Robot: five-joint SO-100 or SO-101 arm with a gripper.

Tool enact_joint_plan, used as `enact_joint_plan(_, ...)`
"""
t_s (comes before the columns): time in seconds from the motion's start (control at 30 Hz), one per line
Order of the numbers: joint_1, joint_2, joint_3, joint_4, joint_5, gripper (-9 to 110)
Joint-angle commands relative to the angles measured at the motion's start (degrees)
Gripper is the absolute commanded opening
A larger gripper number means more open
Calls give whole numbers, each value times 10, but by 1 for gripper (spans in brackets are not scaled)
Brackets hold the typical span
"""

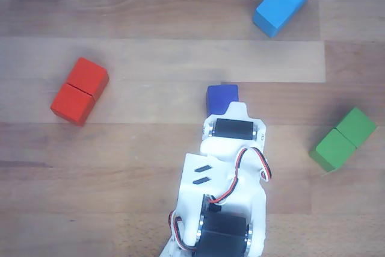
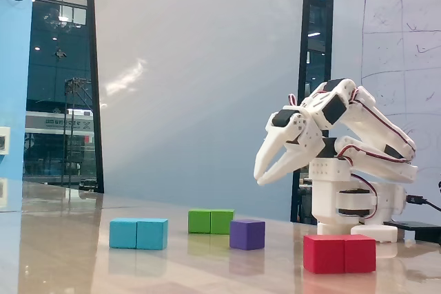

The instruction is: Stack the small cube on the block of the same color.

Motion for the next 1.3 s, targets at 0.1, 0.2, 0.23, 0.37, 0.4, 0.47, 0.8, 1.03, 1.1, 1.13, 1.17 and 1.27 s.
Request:
enact_joint_plan(0.1,-28,18,-7,12,-2,0)
enact_joint_plan(0.2,-65,18,-9,13,-2,0)
enact_joint_plan(0.23,-73,18,-8,13,-2,0)
enact_joint_plan(0.37,-88,18,1,11,-2,0)
enact_joint_plan(0.4,-83,18,11,6,-2,0)
enact_joint_plan(0.47,-81,19,42,0,-2,0)
enact_joint_plan(0.8,-70,19,62,-17,4,0)
enact_joint_plan(1.03,-69,19,63,-18,4,0)
enact_joint_plan(1.1,-69,19,64,-18,4,0)
enact_joint_plan(1.13,-69,19,64,-18,4,0)
enact_joint_plan(1.17,-69,19,64,-19,4,0)
enact_joint_plan(1.27,-69,19,64,-20,4,0)
